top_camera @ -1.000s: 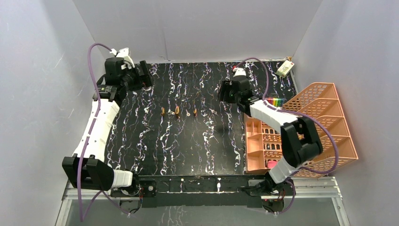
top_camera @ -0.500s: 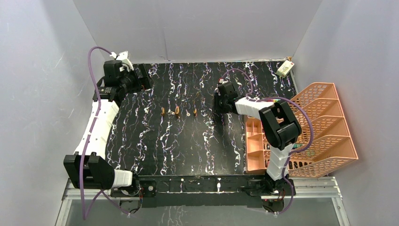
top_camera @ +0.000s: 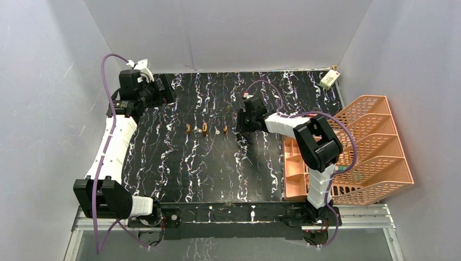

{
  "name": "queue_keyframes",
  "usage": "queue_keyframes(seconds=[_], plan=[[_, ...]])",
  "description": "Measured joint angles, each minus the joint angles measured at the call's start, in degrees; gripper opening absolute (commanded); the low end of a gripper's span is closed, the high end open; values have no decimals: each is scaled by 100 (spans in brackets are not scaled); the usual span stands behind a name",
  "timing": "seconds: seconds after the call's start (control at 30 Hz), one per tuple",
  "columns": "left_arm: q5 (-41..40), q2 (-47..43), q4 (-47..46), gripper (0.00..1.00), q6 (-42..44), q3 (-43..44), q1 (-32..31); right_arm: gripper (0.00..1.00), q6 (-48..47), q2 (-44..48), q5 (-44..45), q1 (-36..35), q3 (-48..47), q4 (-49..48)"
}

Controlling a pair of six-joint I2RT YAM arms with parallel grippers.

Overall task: Lock with the key
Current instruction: Reset both arms

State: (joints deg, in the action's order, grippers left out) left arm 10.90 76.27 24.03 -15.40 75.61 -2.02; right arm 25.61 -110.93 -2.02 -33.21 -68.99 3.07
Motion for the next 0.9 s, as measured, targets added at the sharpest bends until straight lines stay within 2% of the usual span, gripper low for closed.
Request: queue_keyframes(seconds=[0.1,0.27,0.37,0.43,0.47,0.63,0.9], plan=[[13,0,17,98,2,7,4,41,22,0,-98,-96,-2,4],[28,0,44,98,9,17,4,54,46,46,-63,-81,-15,61],[26,-9,44,98,28,24,4,75,20,256,9,24,-15,162],[24,-26,39,98,39,24,4,96,-37,507,20,168,-15,199],[24,-44,39,98,42,24,4,98,-79,675,17,269,-7,195],[9,-195,-46,98,44,-17,9,98,-378,2020,391,660,487,-273],[55,-332,-455,98,20,-299,42,99,-450,3622,1115,597,988,-313]])
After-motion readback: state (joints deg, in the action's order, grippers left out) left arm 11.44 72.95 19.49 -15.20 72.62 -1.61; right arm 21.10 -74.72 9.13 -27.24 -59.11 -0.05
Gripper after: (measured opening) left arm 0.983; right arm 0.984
